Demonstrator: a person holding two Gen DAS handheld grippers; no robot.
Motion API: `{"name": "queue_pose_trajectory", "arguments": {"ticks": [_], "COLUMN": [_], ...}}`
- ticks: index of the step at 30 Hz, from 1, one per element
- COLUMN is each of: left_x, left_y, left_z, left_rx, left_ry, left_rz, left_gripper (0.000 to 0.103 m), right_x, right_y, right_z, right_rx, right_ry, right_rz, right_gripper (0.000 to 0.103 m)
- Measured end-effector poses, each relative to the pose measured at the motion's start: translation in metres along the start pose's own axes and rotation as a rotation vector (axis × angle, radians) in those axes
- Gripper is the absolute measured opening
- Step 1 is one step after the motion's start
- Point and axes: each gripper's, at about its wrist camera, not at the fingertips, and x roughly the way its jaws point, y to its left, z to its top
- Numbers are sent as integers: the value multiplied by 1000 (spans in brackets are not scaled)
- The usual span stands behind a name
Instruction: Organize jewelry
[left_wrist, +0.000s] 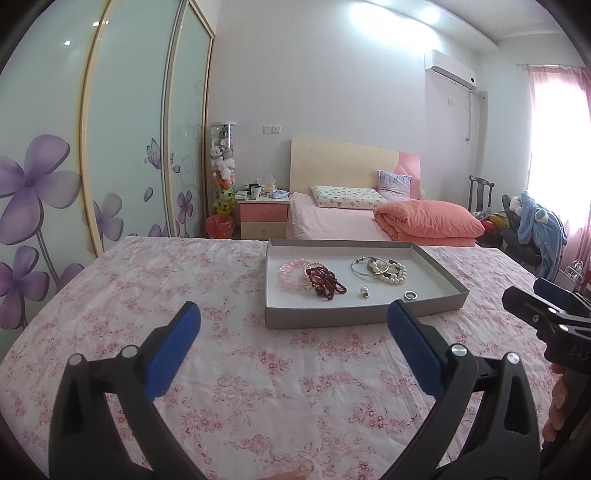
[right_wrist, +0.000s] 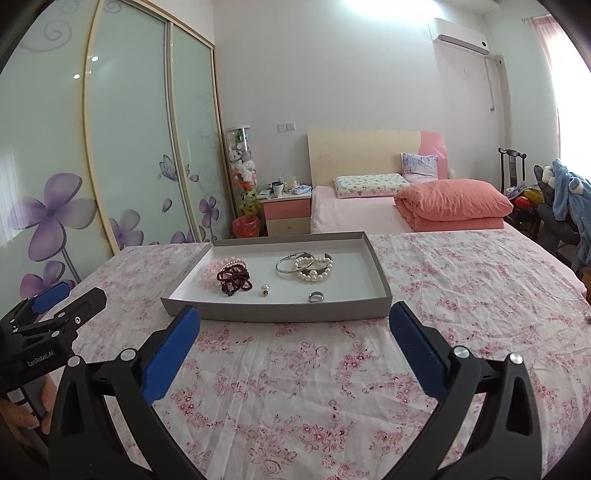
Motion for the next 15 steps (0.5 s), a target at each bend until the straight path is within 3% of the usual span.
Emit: {"name": "queue_pose_trajectory", "arguments": {"ticks": [15], "left_x": [1], "left_y": [-7], "left_z": [0], "left_rx": [6], "left_ry": [5], "left_rz": [-3], "left_gripper": [99], "right_x": [1], "right_y": [-1], "right_z": [0], "right_rx": [0], "right_ry": [4], "right_rz": [3], "right_gripper": [101]}}
